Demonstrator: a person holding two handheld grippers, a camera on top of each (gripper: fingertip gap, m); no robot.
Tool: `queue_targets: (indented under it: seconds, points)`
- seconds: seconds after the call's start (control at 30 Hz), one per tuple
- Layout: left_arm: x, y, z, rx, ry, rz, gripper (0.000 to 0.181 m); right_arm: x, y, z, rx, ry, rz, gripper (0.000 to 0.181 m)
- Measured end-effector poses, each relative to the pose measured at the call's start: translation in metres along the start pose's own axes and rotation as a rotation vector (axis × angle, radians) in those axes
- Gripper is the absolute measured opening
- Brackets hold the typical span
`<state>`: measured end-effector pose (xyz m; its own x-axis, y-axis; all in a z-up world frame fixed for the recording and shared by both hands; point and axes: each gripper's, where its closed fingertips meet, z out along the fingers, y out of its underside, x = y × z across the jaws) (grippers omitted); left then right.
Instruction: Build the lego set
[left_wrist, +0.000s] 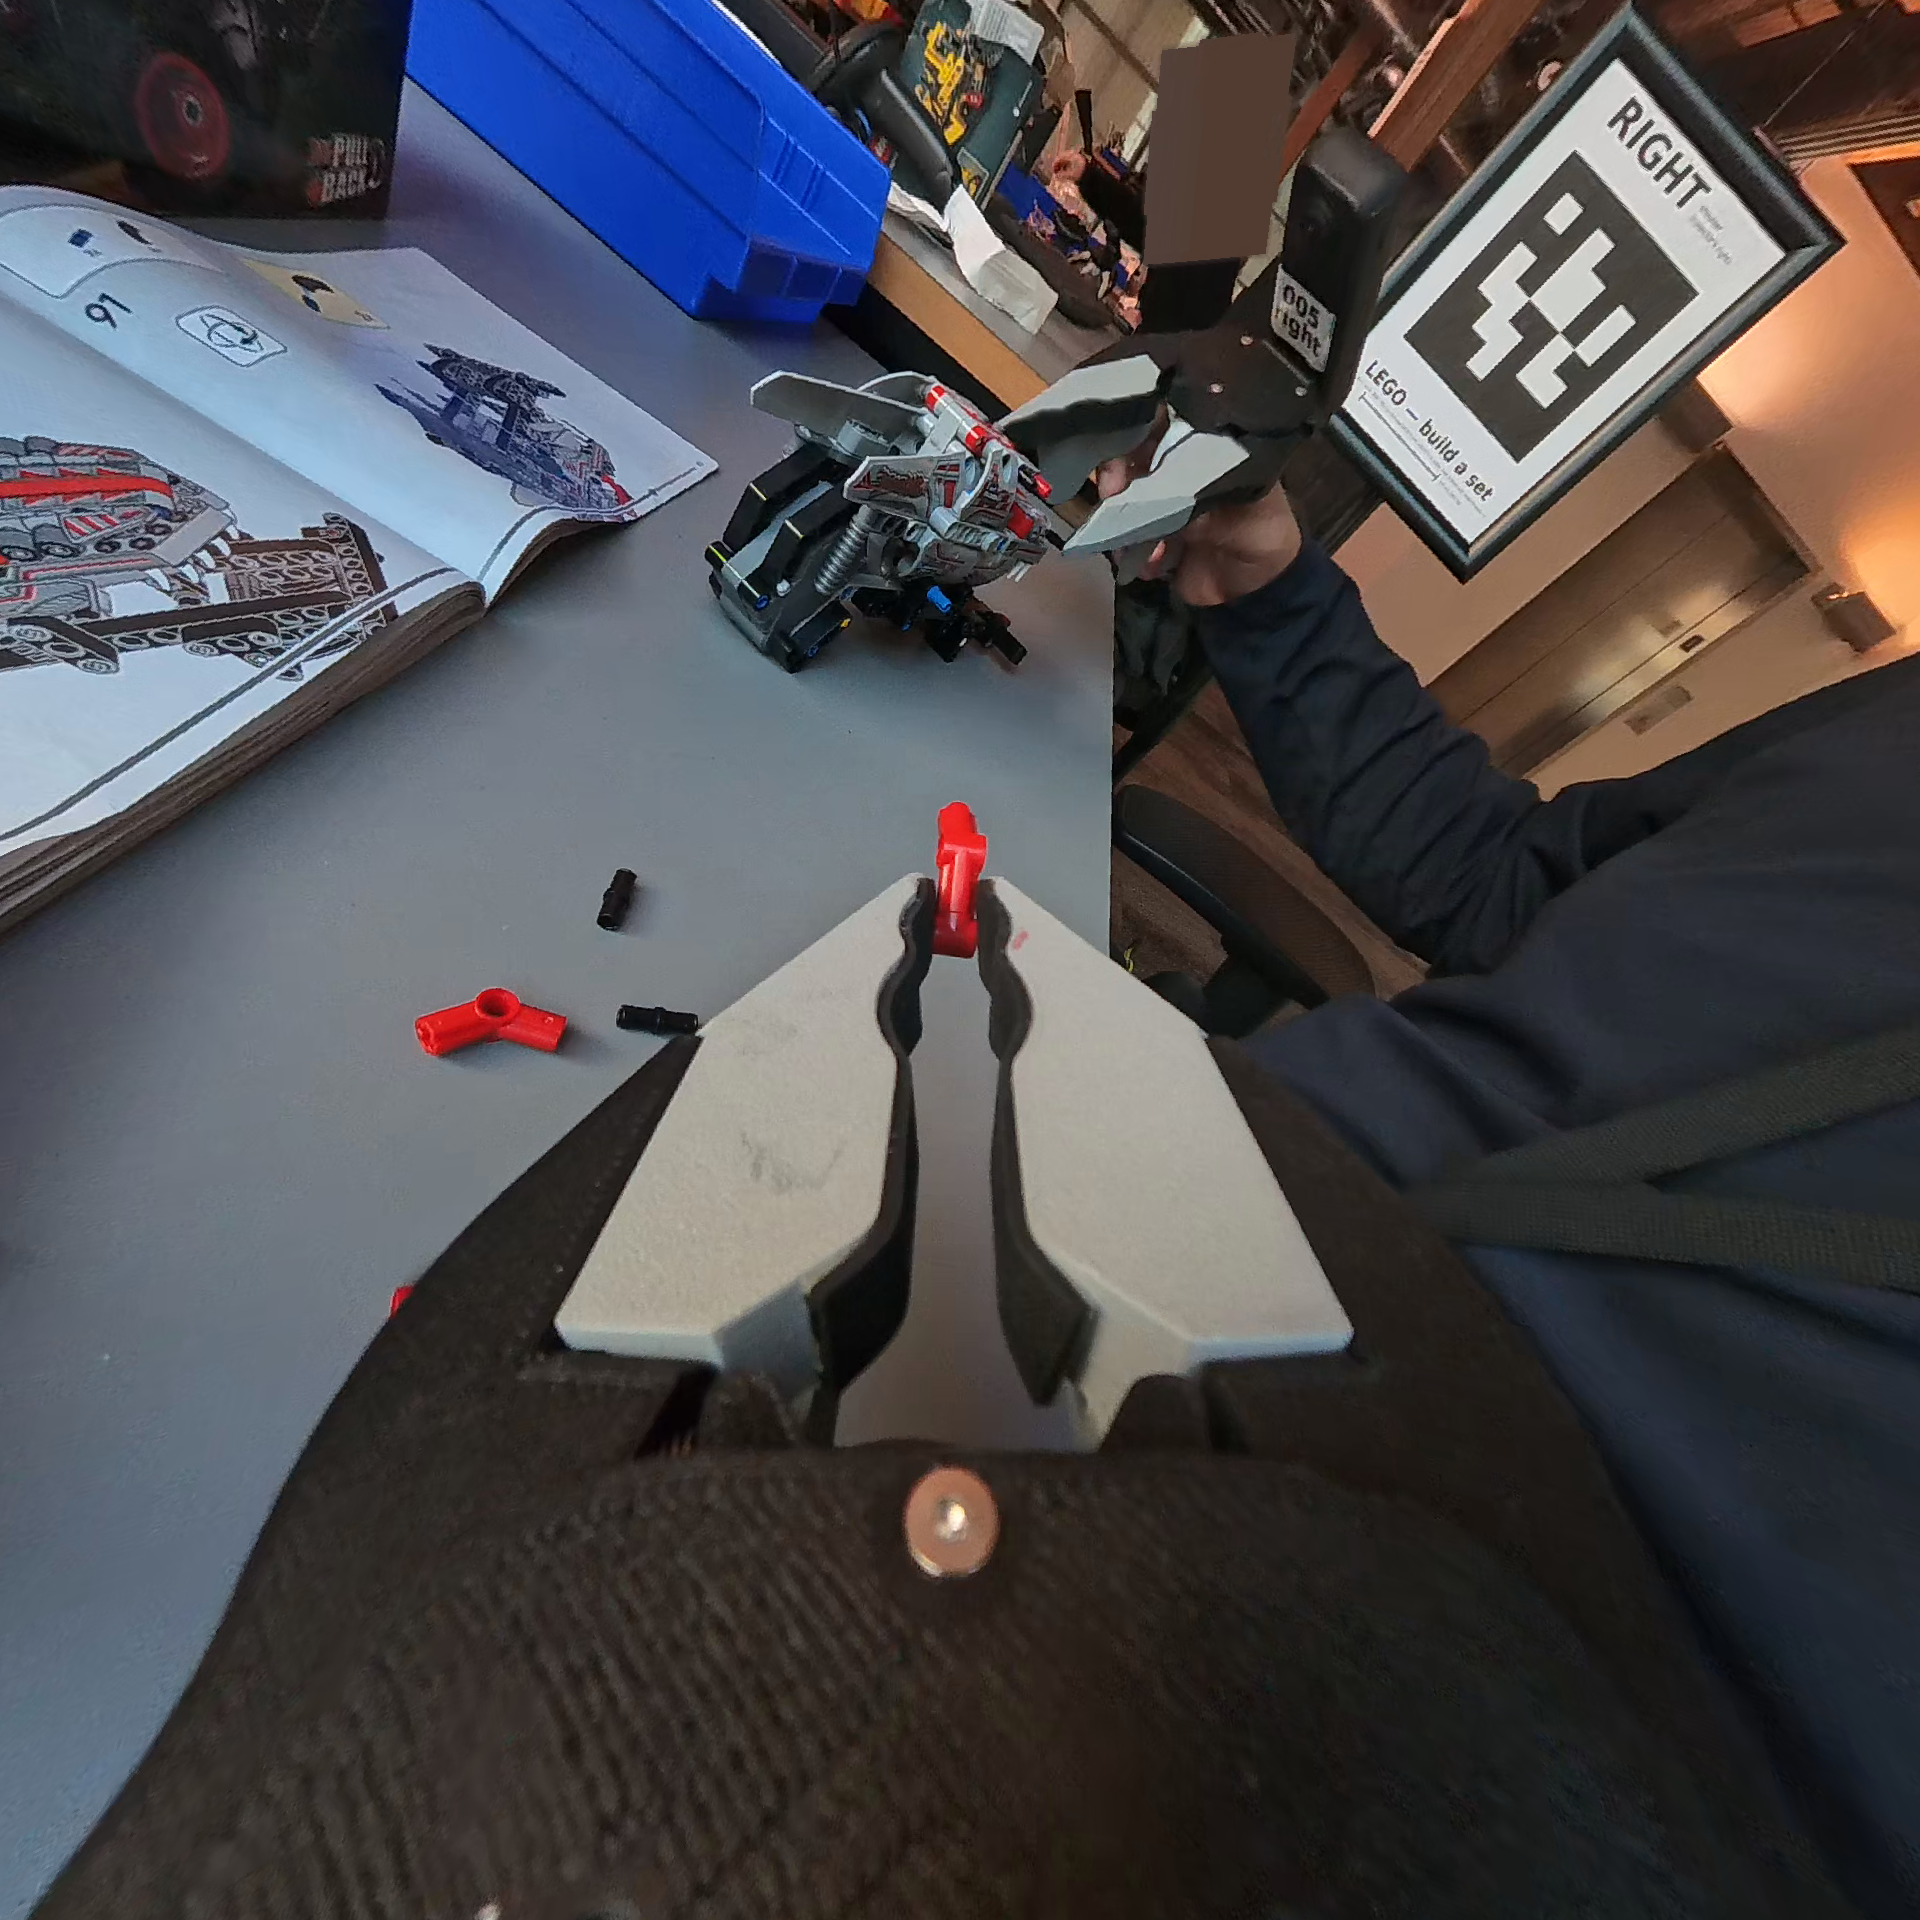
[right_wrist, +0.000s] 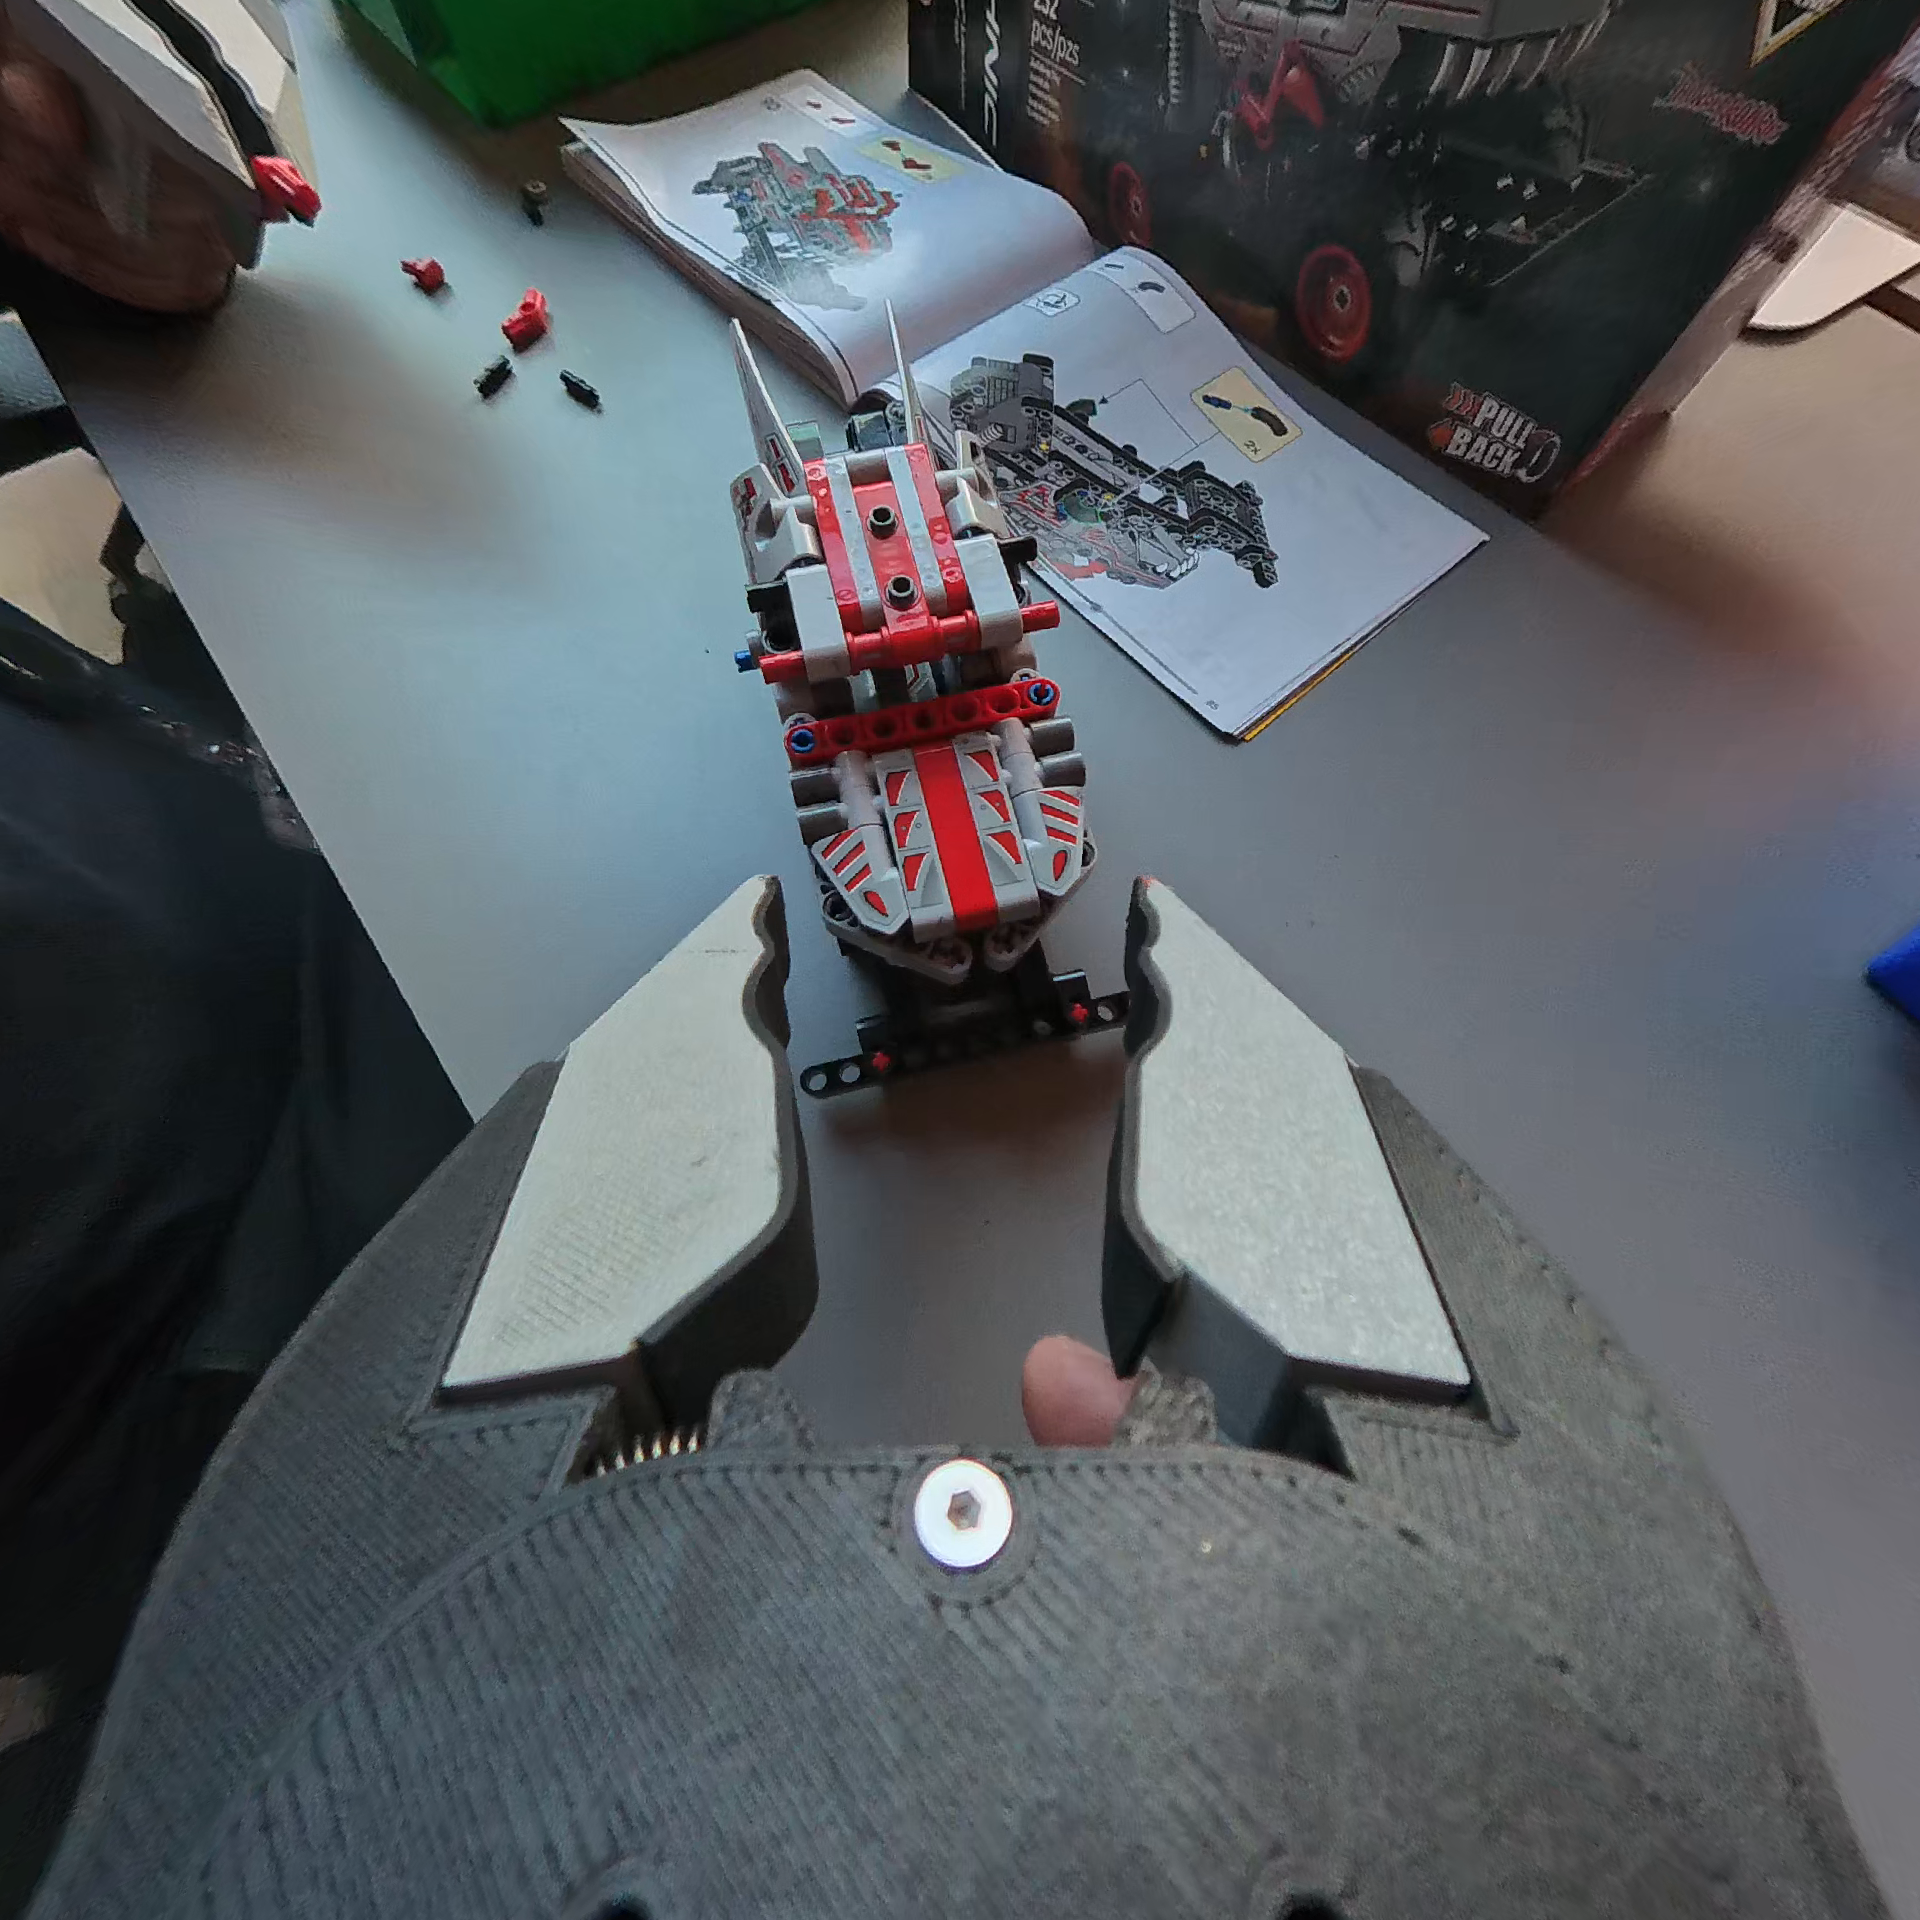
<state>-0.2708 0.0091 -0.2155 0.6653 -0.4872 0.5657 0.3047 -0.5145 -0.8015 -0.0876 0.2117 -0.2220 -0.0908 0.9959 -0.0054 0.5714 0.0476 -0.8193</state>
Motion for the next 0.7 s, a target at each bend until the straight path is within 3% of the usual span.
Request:
queue_targets:
  seconds: [0.7]
  points:
    - [-0.001, 0.000, 0.000, 0.001, 0.002, -0.008, 0.004, -0.005, -0.001, 0.022, -0.040, -0.068, -0.029, 0.065]
